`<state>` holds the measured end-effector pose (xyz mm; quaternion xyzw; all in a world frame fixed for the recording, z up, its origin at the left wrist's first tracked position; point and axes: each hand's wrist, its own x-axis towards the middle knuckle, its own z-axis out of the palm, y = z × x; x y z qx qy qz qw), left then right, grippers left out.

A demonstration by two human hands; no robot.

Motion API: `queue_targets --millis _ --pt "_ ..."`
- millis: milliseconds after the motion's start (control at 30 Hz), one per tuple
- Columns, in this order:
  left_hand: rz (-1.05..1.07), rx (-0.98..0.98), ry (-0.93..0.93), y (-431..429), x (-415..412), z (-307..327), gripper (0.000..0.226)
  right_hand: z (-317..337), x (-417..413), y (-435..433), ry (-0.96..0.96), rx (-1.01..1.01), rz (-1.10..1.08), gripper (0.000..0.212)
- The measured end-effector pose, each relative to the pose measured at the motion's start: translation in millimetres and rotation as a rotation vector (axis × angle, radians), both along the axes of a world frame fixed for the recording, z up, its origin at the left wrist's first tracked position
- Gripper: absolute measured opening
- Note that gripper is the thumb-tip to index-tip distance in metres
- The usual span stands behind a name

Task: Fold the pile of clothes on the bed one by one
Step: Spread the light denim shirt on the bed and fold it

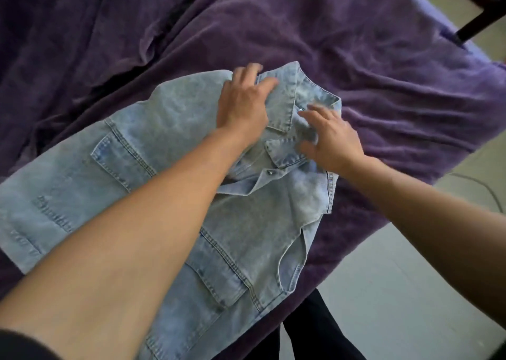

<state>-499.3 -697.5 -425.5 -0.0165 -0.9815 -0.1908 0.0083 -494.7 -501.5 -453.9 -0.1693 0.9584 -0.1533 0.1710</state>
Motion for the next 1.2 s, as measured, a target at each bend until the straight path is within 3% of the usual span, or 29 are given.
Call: queue_targets --millis 100,200,300,367,467,567,633,767,867,967,1033,1100,1200 --pt "-0.121 -0.144 -0.190 6 -30 -9 0.080 5 -23 5 -0.262 0.297 0.095 0.034" --pt "-0.193 -0.185 -0.340 10 -42 -14 0.091 10 -29 26 -0.075 0.143 -0.054 0.021" --pt "-0.081 -0.123 -0.378 6 -57 -21 0.082 8 -32 46 0.184 -0.044 -0.438 0.024" --pt "0.098 0.030 -0.335 4 -70 -23 0.062 -3 -28 53 0.091 -0.179 -0.666 0.032" --pt "0.198 0.214 -0.170 5 -81 -24 0.018 -16 -11 56 -0.106 -0.446 -0.872 0.066" --pt "0.158 0.297 -0.344 8 -82 -27 0.022 -23 6 55 -0.231 -0.600 -0.980 0.081" --pt "0.144 0.312 -0.450 13 -83 -31 0.021 -27 17 47 -0.263 -0.548 -0.915 0.075" --pt "0.209 0.517 -0.258 24 -88 -19 0.011 -29 24 31 -0.278 -0.318 -0.690 0.083" --pt "0.312 0.482 -0.094 -1 -77 -12 0.022 -18 16 35 -0.039 -0.195 -0.722 0.087" --pt "0.423 0.325 0.014 -46 -20 -14 0.011 0 15 20 0.238 -0.128 -0.435 0.064" --pt "0.421 0.240 -0.132 -70 39 -23 0.014 8 21 -4 0.266 -0.199 -0.194 0.039" --pt "0.333 0.122 -0.371 -91 110 -38 0.021 9 37 -34 0.173 -0.238 0.010 0.025" --pt "0.350 -0.079 -0.636 -127 206 -51 0.036 -4 66 -65 -0.041 -0.028 0.241 0.039"
